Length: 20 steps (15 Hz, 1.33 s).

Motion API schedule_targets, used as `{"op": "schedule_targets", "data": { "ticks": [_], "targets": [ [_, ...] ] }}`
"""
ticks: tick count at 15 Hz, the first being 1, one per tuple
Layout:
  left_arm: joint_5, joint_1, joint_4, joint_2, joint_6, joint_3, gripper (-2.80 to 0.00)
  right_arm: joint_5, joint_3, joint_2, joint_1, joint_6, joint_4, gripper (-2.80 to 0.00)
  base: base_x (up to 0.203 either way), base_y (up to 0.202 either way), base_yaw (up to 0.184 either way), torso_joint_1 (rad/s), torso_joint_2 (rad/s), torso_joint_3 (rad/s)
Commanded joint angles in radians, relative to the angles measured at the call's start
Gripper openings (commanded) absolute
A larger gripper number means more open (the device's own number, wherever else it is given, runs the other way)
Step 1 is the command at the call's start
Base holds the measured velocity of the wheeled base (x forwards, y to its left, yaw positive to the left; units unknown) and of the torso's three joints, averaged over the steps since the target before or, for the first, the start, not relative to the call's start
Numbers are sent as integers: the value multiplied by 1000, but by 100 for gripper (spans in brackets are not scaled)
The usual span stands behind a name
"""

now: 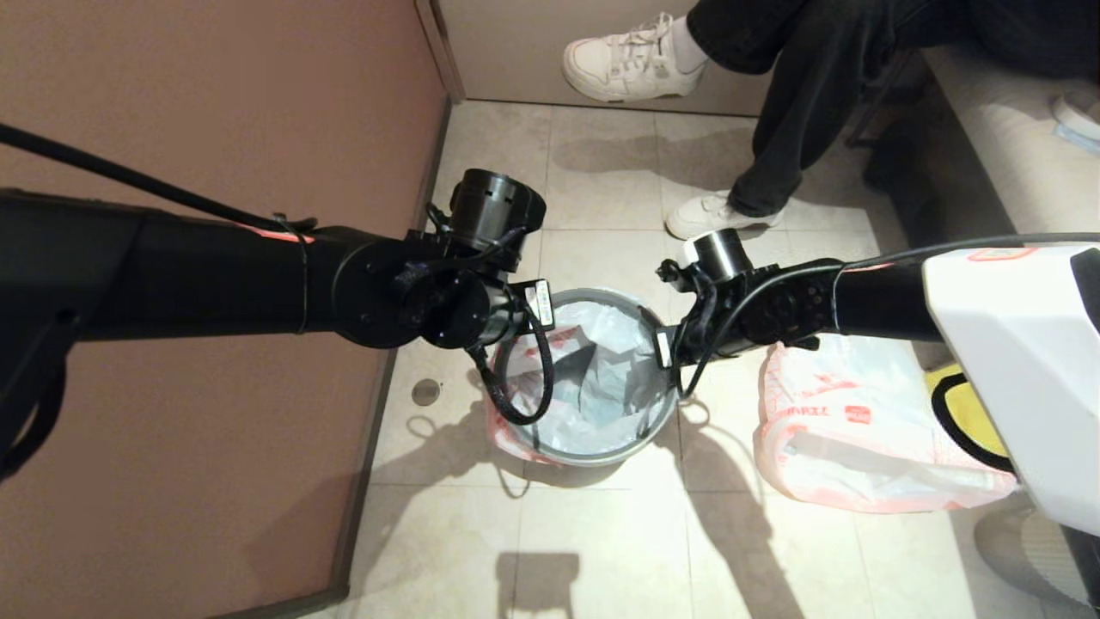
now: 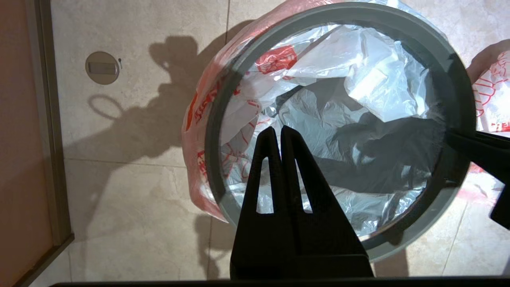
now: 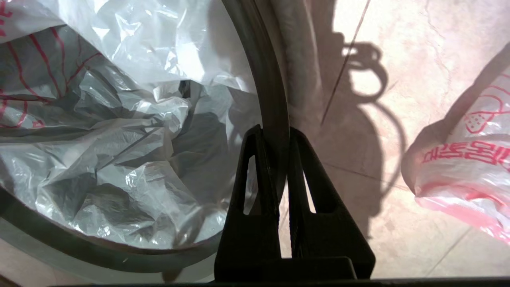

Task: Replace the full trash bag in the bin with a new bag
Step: Place the trash can ring on the trash can

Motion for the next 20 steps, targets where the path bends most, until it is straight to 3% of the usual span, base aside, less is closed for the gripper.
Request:
{"op": "schedule_targets", "data": {
  "ticks": [1,20],
  "targets": [
    [3,0,1,-7,-2,1,-280,-4,2,-33,2,2,12,-280,0,0,0,0,0,0],
    [3,1,1,-9,-1,-6,-280,-28,-10,68,5,-9,-75,-280,0,0,0,0,0,0]
  ]
}}
